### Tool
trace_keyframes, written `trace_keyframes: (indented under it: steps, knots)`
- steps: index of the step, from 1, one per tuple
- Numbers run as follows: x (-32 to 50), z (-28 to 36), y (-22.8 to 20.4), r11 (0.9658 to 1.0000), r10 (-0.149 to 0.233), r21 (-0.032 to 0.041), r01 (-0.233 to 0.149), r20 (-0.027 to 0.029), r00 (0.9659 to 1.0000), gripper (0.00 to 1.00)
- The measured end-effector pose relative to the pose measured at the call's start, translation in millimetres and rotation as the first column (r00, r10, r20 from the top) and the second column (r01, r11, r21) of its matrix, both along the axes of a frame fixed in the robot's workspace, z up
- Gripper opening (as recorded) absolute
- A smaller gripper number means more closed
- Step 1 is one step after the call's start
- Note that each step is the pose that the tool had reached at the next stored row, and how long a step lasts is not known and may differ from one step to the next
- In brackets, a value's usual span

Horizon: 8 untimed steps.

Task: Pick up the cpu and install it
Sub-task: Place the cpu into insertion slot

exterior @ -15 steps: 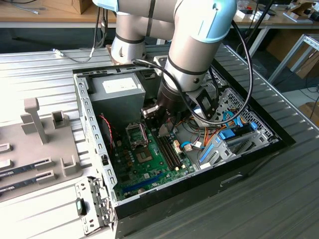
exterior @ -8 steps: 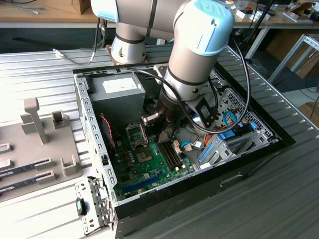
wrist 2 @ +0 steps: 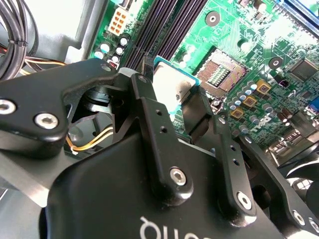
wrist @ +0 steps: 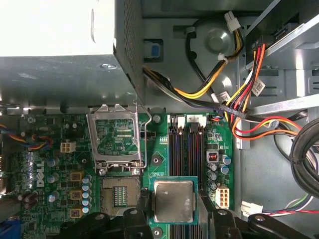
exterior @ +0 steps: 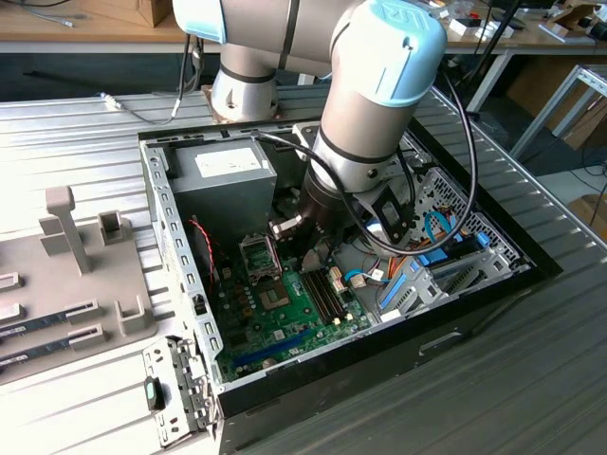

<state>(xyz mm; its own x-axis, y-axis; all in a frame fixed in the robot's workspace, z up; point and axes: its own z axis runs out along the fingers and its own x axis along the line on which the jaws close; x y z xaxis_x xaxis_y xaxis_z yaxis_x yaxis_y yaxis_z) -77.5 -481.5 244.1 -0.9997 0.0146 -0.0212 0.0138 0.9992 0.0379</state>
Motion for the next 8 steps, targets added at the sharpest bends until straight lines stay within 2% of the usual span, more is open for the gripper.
trace_keyframes:
  steps: [7, 8]
  knots:
    - [-0.3, -0.4, -1.1, 1.0, 0.0, 0.0, 0.0, 0.0001, 1.0, 0.47]
    - [-2.5, -0.7, -1.6, 1.0, 0.0, -0.0003, 0.0, 0.0, 1.0, 0.47]
